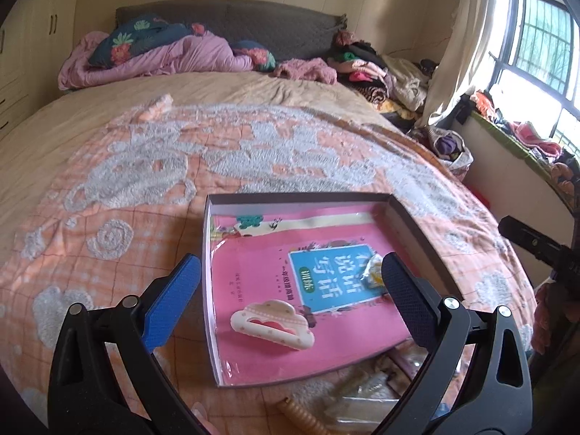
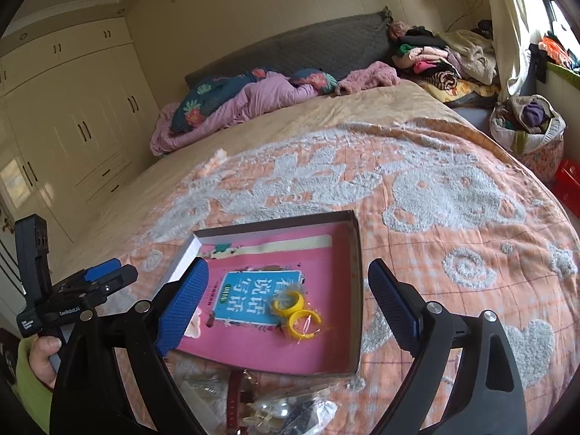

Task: Organize jewelry
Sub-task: 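Release the claw clip in the box with the left tool while the right tool drops the yellow ring bag, then move both tools back toward the remaining items beside the box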

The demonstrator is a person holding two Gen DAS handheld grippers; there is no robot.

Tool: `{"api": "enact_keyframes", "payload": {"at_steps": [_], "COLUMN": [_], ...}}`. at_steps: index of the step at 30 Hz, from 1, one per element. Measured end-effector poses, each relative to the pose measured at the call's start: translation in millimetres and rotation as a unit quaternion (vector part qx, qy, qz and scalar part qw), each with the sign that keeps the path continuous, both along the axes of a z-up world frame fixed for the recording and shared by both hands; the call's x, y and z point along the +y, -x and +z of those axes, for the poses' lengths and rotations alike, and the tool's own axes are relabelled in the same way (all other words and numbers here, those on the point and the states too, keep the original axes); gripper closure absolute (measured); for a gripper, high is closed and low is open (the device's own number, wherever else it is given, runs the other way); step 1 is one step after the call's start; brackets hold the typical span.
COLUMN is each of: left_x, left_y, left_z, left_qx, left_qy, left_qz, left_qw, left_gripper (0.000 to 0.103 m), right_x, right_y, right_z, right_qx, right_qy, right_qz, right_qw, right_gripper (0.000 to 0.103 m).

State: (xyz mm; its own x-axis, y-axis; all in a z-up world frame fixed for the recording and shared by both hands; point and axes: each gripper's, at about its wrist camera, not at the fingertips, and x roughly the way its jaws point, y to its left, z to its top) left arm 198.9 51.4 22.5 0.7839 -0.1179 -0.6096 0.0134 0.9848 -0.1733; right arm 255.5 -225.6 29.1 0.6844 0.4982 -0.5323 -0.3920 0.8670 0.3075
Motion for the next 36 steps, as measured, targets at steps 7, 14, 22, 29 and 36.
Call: {"api": "enact_keyframes", "payload": {"at_steps": [7,14,22,29,36], "left_x": [-9,-22,-35,-43,-58], "left_y": [22,45,66,77,89], "left_z": [20,22,18,16,3], "left_qx": [-0.020,-0.020,-0.012,-0.004,0.011], "left_qy": [0.004,0.010,-0.001,-0.009,-0.030], "left_qz": [-0.007,-0.015,-0.025,-0.027,-0.042], "left_qw": [0.9998,0.9996,0.9996,0.9996,0.9986], "left_gripper": [0.010,0.010,0.010,0.010,0.010], "right_x": [-6,-12,-17,-21,-25], "right_y": [21,37,58,71,82], "right_z": [9,19,18,14,12], "right_qx": [-0.007,-0.013,-0.008,-0.003,0.004], "right_qy": [-0.009,-0.014,-0.010,-0.010,-0.011], "right_qz": [0.001,0.000,0.006,0.011,0.013], "right_qw": [1.000,1.000,1.000,1.000,1.000], "right_gripper": [0.013,0.013,0.012,0.012,0.012]}}
